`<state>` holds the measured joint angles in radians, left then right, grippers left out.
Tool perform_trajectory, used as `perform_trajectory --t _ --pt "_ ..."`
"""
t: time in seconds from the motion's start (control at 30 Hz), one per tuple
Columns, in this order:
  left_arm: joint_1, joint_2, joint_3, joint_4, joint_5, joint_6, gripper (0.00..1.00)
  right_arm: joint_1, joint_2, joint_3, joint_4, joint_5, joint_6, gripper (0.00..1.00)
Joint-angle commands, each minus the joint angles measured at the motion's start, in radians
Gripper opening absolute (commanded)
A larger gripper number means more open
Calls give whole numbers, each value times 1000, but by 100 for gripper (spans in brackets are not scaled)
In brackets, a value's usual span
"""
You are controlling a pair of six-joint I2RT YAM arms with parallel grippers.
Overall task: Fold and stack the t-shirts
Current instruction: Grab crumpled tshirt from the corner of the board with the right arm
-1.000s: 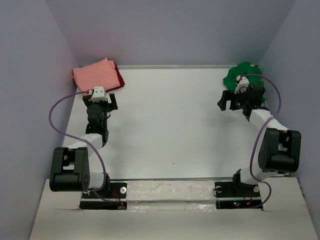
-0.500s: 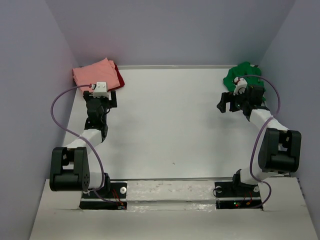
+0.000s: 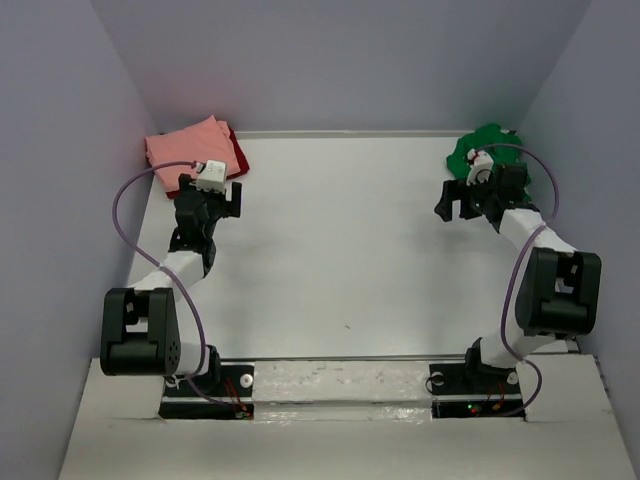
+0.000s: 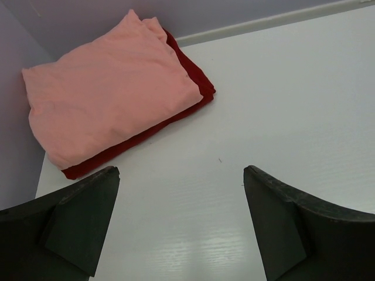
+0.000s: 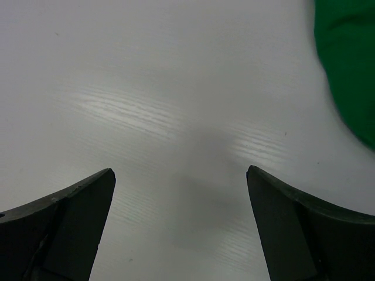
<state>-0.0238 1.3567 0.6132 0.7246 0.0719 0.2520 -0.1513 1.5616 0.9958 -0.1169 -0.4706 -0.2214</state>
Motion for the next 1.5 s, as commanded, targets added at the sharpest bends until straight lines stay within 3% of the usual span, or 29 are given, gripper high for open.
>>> perform_trajectory --t 0.0,0.37,0.53,0.7,0.83,1.07,1.3,1.47 --pt "7 44 144 -89 57 12 99 -5 67 115 -95 26 2 100" --pt "-24 257 539 -476 61 1 99 -5 51 136 -112 53 -19 100" --pt "-59 271 572 -444 129 41 99 -5 69 170 -109 138 -4 100" --pt "-91 303 678 -422 178 23 99 -5 144 304 -145 60 37 100" --pt "-116 390 861 -574 160 4 99 -5 190 446 -196 15 56 100" --pt "-119 383 950 -568 203 35 99 -5 163 538 -188 62 59 100" --pt "-134 432 953 -593 362 -3 99 -5 179 482 -121 434 -36 100" --pt "-163 443 922 -600 345 33 99 -5 253 454 -60 648 -198 100"
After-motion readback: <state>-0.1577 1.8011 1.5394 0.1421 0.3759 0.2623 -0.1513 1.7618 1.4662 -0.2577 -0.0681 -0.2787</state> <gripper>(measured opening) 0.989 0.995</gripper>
